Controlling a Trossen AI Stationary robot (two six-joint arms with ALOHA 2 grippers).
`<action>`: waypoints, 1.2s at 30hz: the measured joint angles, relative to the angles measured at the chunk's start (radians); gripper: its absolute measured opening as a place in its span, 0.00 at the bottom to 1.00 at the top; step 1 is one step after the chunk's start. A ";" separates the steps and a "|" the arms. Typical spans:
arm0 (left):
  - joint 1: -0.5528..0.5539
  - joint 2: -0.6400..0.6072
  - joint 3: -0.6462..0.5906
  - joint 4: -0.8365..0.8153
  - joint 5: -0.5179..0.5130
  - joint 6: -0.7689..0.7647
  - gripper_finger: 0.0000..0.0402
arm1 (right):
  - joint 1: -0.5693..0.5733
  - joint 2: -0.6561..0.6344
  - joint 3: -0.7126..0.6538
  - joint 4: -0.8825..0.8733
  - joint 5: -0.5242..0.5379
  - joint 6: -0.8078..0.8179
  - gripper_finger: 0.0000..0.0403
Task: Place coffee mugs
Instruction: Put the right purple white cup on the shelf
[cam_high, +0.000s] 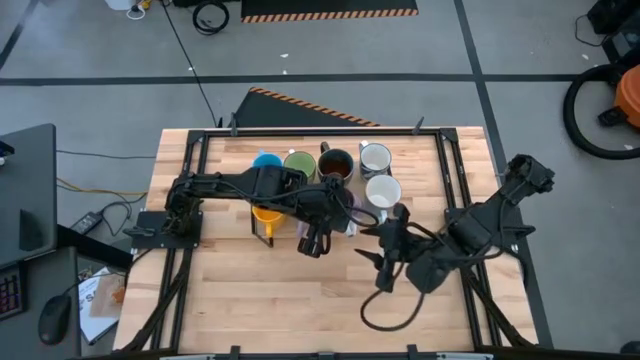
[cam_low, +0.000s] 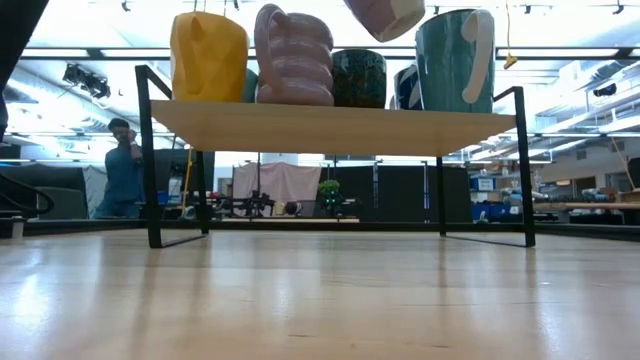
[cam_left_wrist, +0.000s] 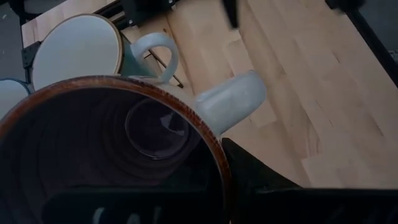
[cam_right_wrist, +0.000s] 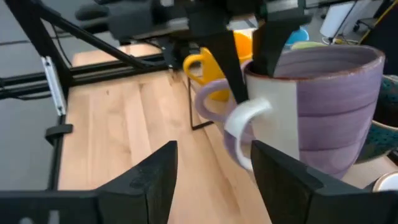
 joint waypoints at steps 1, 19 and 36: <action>0.000 0.000 0.000 0.000 0.000 0.000 0.07 | -0.007 0.000 -0.007 0.002 -0.005 -0.001 0.52; 0.000 0.001 0.000 0.001 0.000 0.000 0.07 | -0.104 -0.002 -0.113 0.184 -0.056 -0.029 0.43; -0.002 0.001 0.000 0.012 -0.001 0.024 0.07 | -0.141 -0.003 -0.115 0.226 -0.117 -0.009 0.13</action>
